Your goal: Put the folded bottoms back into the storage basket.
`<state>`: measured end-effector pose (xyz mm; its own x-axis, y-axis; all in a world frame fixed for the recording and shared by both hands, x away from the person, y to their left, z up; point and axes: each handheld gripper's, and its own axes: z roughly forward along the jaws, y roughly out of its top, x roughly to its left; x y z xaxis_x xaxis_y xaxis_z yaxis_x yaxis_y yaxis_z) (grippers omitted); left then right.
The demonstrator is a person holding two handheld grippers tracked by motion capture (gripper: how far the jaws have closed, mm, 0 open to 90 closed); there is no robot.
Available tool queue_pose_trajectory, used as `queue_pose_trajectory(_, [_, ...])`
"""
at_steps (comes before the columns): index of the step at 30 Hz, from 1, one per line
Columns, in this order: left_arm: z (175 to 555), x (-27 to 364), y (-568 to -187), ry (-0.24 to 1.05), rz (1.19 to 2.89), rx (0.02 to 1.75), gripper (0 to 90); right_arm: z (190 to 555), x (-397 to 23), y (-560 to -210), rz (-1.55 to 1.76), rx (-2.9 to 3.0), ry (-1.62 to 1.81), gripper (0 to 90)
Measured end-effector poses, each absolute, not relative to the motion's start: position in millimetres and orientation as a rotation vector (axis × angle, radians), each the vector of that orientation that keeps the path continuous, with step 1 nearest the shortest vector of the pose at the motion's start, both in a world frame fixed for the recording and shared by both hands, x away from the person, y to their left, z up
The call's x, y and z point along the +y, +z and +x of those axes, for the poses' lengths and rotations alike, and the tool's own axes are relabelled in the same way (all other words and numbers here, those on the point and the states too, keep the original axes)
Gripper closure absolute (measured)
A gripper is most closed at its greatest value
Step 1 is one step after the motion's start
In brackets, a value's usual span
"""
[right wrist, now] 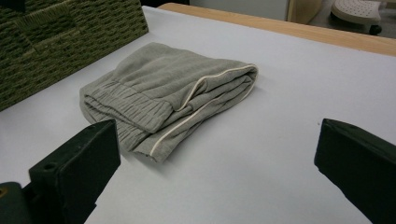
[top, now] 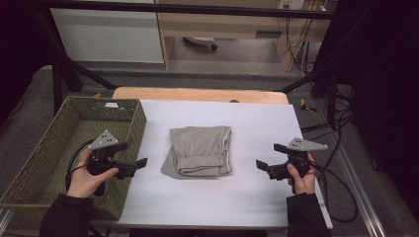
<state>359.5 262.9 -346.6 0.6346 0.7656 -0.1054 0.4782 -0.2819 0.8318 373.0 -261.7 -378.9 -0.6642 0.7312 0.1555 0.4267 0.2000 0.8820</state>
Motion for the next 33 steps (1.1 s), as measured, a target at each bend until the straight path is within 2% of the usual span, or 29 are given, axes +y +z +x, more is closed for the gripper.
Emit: queue_pose_trajectory(33, [348, 240, -327, 0.424, 1.935, 0.948, 5.1, 373, -260, -380, 1.093, 2.18, 1.45, 0.9])
